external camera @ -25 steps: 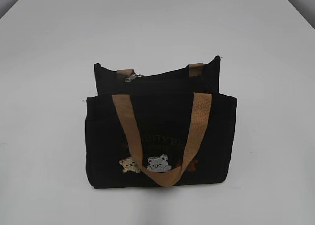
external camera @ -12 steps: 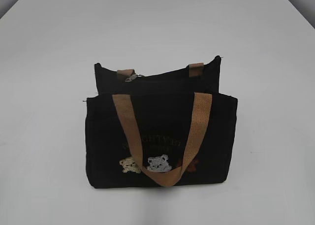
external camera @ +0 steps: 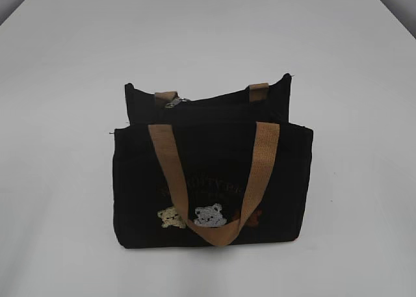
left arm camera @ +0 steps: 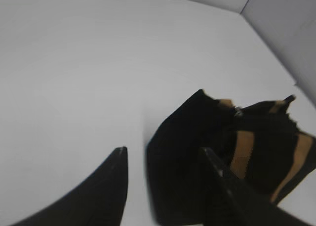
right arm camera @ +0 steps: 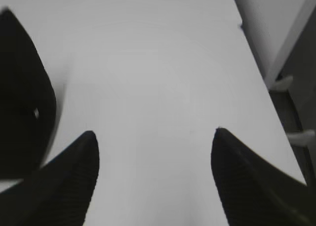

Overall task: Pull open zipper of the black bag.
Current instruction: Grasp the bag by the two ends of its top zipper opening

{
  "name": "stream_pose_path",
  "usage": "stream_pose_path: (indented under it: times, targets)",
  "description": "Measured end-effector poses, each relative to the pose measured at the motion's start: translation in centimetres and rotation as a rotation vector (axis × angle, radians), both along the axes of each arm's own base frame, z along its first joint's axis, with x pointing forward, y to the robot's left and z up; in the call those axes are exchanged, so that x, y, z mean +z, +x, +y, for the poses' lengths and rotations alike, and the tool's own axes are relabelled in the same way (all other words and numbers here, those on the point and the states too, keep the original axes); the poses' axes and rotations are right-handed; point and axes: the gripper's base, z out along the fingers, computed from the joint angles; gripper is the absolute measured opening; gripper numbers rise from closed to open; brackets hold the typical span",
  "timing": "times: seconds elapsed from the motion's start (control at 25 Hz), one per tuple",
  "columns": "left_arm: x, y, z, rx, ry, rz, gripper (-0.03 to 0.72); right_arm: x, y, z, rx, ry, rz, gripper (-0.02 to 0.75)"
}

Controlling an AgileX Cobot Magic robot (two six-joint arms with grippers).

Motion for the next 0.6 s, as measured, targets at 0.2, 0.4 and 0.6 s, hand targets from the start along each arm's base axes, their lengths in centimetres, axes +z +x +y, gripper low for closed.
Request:
stream_pose_path:
  times: [0.2, 0.4, 0.6]
  targets:
    - [-0.1, 5.9, -1.4, -0.059, -0.257, 0.191, 0.342, 2.5, 5.5, 0.0, 0.000, 0.000, -0.068, 0.550]
    - [-0.6, 12.1, -2.6, -0.195, -0.265, 0.309, 0.363, 2.9, 10.7, 0.8, 0.074, 0.001, -0.021, 0.550]
    - [-0.5, 17.0, -3.4, -0.302, -0.250, 0.388, 0.426, 2.5, 15.9, 2.8, 0.168, -0.012, 0.143, 0.550]
